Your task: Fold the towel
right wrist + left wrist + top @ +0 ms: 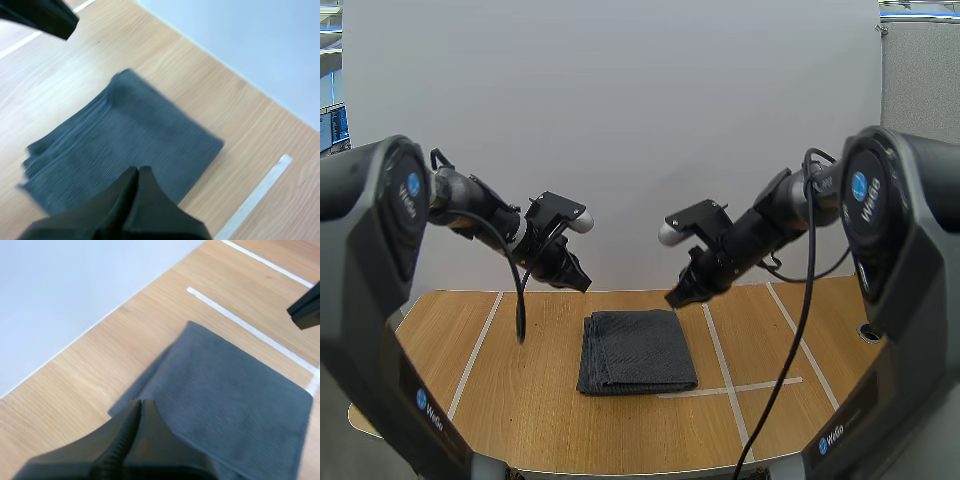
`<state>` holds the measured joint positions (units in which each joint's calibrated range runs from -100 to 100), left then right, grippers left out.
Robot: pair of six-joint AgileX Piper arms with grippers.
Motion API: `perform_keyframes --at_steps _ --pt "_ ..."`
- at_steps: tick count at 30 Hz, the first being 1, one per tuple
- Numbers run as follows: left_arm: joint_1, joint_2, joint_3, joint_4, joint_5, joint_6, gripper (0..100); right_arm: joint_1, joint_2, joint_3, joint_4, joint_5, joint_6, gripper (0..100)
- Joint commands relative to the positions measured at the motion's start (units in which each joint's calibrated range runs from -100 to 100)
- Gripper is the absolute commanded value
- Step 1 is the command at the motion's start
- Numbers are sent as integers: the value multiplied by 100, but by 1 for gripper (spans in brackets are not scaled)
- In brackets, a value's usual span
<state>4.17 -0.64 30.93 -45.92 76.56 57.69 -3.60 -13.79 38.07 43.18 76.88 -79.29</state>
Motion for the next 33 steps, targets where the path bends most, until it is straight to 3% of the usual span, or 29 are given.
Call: perform_keyframes --at_steps 1,4,11,33 --pt "-40 987 -963 -85 518 -305 0 -28 1083 -1025 304 -65 83 0" --pt "-107 1350 -1243 -60 629 -352 0 -28 1630 -1440 371 -65 83 0" --pt "-411 1944 -1419 135 541 -403 0 -28 2638 -2121 416 41 218 0" --pt "-401 2453 -1417 460 -333 -571 0 115 3543 -2235 545 -303 61 0"
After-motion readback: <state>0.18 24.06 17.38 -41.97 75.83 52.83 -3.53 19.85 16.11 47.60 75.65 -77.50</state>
